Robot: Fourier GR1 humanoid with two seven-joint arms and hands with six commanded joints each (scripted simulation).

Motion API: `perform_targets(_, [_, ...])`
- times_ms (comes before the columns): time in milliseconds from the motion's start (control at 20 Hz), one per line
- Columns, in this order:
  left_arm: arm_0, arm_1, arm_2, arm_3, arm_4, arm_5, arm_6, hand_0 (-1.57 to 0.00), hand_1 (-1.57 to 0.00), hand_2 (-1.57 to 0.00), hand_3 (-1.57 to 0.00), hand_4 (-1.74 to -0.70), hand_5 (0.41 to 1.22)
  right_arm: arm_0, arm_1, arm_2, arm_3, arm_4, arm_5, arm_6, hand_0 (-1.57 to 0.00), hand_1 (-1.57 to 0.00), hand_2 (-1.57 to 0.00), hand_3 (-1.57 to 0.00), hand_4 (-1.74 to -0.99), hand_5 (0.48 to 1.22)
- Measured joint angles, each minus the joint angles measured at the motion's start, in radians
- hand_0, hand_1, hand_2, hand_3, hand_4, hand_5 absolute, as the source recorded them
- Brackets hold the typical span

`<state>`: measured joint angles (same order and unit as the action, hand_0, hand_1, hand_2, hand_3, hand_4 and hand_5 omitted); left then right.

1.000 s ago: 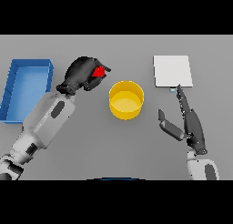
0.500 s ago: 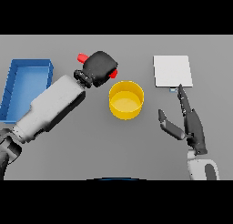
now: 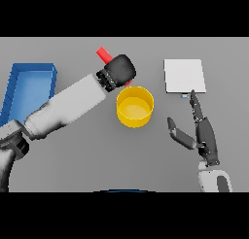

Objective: Pick up the red beaker and tilt it to pour out 1 green nut into yellow bowl. Pick up the yellow bowl and place it on the metallic measuring scale.

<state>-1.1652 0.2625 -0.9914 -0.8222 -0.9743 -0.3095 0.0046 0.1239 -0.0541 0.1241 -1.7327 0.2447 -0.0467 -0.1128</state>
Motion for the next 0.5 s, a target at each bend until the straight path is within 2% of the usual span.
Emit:
perform_targets(150, [-0.04, 0.006, -0.073, 0.015, -0.037, -0.008, -0.03, -1.57, -1.57, -1.57, -1.57, -1.74, 1.22, -0.011, -0.005, -0.013, 0.012, -0.001, -0.009, 0.025, 0.0, 0.0, 0.0, 0.0, -1.18, 0.63])
perform_targets(200, [-0.049, -0.001, -0.097, 0.03, -0.051, 0.011, -0.041, -1.57, -1.57, -1.57, -1.57, -1.74, 1.221, -0.002, 0.001, -0.009, 0.011, 0.001, -0.01, 0.006, 0.0, 0.0, 0.0, 0.0, -1.179, 0.627])
perform_targets(500, [-0.133, -0.032, -0.25, 0.078, -0.142, 0.035, -0.072, -1.57, -1.57, -1.57, -1.57, -1.73, 1.221, -0.018, -0.001, -0.008, 0.009, 0.007, -0.013, 0.015, 0.0, 0.0, 0.0, 0.0, -1.153, 0.627])
